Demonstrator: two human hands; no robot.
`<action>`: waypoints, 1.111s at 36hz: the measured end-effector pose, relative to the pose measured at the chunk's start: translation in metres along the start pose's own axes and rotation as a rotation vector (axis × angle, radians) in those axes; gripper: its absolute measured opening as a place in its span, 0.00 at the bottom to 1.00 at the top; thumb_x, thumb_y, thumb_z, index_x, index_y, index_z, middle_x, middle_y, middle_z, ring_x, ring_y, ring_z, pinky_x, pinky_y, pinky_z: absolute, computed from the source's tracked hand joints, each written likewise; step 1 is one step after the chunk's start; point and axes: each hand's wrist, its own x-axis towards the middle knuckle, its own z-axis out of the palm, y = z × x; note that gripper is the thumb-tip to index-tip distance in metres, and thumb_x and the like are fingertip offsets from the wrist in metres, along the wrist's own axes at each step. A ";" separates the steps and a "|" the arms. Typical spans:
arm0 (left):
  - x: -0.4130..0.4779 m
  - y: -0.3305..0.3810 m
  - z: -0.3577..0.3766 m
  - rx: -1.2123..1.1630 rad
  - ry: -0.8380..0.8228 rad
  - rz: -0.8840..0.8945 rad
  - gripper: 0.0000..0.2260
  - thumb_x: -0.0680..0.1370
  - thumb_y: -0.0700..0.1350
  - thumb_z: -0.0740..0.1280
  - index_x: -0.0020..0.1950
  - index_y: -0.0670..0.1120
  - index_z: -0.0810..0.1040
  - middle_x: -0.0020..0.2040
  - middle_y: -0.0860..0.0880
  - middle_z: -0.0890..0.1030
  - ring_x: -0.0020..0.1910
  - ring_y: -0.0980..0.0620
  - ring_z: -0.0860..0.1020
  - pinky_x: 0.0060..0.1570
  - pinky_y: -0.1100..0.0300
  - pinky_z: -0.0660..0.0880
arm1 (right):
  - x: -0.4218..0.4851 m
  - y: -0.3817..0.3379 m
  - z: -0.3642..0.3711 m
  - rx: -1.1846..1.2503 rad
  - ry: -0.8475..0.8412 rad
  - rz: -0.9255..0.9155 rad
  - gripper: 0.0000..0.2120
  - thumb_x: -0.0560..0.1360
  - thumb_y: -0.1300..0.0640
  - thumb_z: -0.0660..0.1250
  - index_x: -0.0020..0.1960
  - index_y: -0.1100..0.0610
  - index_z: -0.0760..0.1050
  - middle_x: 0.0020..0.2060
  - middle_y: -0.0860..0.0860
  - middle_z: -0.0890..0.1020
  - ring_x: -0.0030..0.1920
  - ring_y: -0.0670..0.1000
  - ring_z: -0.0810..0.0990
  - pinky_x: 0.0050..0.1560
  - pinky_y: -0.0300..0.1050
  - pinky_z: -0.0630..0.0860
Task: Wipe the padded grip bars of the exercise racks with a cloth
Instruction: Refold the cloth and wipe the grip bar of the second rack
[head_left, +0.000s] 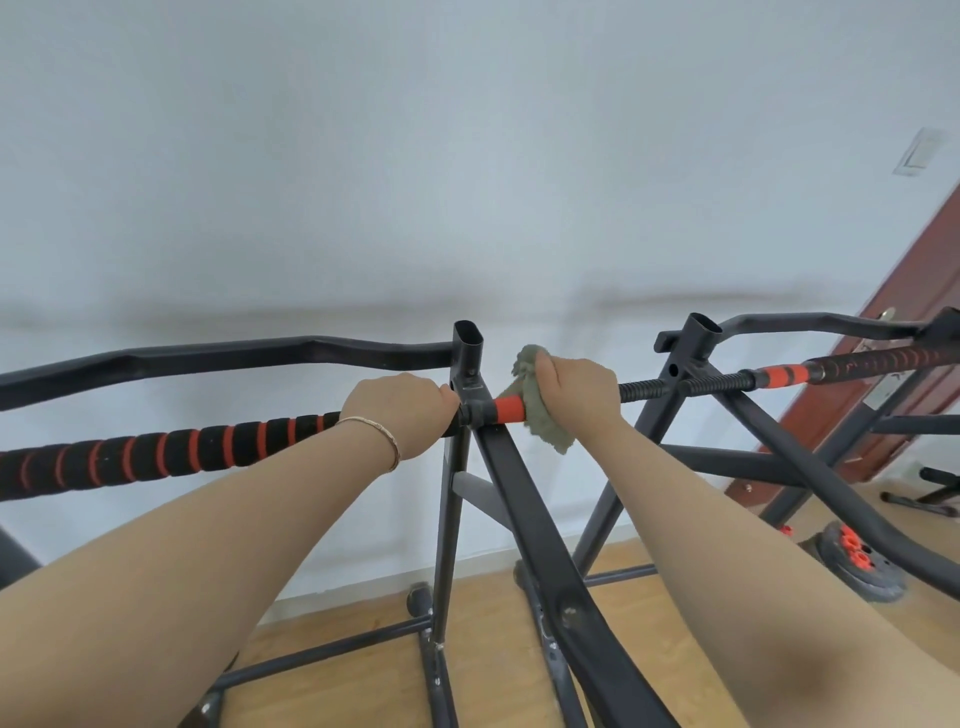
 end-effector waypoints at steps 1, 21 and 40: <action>0.000 -0.001 -0.001 -0.013 -0.015 0.004 0.08 0.76 0.39 0.61 0.45 0.50 0.63 0.37 0.50 0.72 0.32 0.49 0.72 0.27 0.56 0.66 | 0.002 0.001 0.000 0.057 -0.003 0.054 0.22 0.83 0.50 0.46 0.42 0.57 0.75 0.28 0.49 0.76 0.34 0.56 0.78 0.34 0.47 0.72; -0.007 -0.011 -0.013 -0.767 0.153 -0.062 0.16 0.79 0.63 0.54 0.39 0.57 0.74 0.41 0.56 0.75 0.44 0.57 0.74 0.46 0.54 0.71 | -0.011 -0.008 -0.051 0.416 -0.437 -0.184 0.13 0.80 0.40 0.60 0.53 0.45 0.79 0.49 0.40 0.81 0.51 0.41 0.76 0.51 0.38 0.71; 0.024 0.017 -0.051 -0.896 -0.035 0.005 0.06 0.76 0.51 0.71 0.51 0.53 0.83 0.37 0.59 0.77 0.38 0.61 0.75 0.31 0.72 0.66 | -0.030 0.037 -0.072 0.654 -0.240 0.117 0.08 0.77 0.59 0.68 0.46 0.49 0.84 0.44 0.43 0.84 0.42 0.38 0.78 0.44 0.39 0.75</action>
